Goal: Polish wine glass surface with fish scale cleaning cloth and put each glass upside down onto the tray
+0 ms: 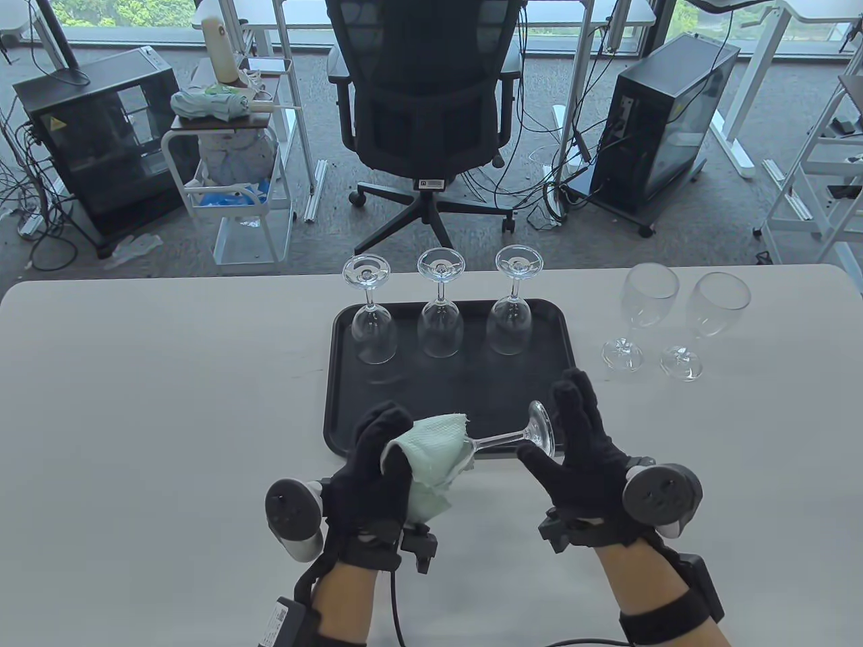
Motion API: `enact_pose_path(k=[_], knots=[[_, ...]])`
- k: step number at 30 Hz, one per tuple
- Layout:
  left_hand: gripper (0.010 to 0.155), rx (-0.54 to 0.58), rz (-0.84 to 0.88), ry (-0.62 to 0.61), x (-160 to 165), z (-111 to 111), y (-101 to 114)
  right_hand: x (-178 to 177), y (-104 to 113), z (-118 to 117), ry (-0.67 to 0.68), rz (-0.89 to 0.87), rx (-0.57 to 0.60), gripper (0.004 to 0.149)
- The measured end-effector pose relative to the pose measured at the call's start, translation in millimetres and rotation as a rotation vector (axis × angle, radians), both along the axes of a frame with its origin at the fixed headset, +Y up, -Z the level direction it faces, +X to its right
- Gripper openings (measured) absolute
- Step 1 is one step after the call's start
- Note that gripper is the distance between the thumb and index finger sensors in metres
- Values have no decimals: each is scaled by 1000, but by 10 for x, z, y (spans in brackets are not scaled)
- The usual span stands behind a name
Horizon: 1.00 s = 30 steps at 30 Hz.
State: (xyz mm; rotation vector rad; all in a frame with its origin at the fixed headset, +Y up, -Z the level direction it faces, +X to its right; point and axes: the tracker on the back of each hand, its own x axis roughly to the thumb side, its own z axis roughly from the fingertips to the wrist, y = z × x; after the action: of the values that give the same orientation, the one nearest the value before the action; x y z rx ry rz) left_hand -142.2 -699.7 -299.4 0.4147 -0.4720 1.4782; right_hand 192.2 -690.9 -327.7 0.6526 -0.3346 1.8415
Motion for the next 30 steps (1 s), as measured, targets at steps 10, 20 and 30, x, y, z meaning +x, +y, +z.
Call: enact_pose_path(k=[10, 20, 30], knots=[[60, 82, -123, 6, 24, 12, 13, -59, -131, -23, 72, -34, -301, 79], [59, 0, -34, -78, -42, -21, 3, -122, -54, 79, -53, 58, 142, 76], [59, -37, -4, -94, -87, -45, -29, -119, 42, 176, -129, 305, 473, 94]])
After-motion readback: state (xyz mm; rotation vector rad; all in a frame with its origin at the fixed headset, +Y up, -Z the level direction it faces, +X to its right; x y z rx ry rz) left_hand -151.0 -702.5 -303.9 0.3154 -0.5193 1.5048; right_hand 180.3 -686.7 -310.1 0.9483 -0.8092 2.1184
